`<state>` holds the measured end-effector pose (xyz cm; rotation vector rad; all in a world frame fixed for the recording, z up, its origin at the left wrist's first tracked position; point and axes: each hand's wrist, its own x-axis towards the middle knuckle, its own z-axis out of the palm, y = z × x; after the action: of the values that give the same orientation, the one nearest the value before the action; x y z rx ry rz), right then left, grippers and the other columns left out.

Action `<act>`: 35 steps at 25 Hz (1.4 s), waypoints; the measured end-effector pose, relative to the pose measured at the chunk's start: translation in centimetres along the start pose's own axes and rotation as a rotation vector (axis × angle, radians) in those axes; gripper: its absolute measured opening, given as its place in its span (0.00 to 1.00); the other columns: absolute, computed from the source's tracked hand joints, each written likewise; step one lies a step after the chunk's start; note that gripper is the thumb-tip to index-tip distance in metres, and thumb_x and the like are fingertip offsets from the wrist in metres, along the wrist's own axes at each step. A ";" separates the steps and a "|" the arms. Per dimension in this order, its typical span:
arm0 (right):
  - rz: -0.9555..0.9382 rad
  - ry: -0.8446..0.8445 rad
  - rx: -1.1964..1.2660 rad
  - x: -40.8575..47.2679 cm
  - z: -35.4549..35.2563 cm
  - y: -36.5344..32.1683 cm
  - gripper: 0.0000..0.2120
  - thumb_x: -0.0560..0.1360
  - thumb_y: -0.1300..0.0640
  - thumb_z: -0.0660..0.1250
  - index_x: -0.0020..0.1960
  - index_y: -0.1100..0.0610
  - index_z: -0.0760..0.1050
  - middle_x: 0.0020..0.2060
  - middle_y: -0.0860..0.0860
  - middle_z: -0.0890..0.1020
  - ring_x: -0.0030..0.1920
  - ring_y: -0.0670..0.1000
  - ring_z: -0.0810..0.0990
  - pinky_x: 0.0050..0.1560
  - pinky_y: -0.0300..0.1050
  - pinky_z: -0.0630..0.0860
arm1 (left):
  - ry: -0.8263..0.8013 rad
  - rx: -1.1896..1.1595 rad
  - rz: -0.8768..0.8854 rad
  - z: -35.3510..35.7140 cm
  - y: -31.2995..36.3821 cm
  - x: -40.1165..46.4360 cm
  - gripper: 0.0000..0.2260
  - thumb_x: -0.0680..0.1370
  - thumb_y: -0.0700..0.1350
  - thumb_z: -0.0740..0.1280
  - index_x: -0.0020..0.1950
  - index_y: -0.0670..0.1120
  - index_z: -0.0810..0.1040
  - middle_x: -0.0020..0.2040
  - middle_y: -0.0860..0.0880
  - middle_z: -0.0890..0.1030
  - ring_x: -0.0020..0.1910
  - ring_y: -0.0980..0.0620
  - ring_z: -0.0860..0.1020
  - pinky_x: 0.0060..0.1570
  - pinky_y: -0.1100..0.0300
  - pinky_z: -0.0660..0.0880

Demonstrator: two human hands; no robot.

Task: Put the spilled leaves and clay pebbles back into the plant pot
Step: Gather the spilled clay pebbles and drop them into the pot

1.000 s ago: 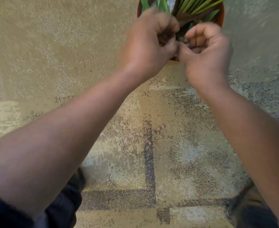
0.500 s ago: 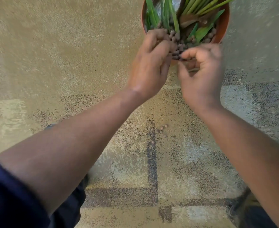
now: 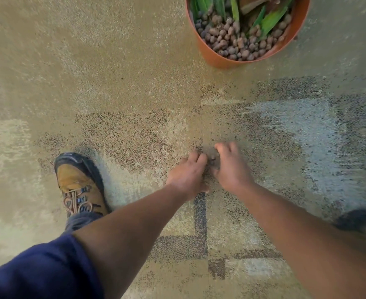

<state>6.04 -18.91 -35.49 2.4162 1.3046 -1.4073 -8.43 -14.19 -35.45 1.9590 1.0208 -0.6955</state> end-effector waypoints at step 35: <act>-0.009 0.079 0.017 -1.3 0.9 0.0 0.03 0.79 0.61 0.68 0.48 0.55 0.78 0.47 0.49 0.77 0.46 0.51 0.76 0.45 0.45 0.75 | 0.149 -0.162 0.077 -2.3 1.8 0.8 0.08 0.82 0.37 0.64 0.50 0.47 0.80 0.47 0.50 0.77 0.44 0.49 0.79 0.44 0.53 0.82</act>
<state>5.12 -20.08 -35.06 2.5038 1.3270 -1.3435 -6.22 -12.53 -34.10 1.9188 1.0505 -0.4167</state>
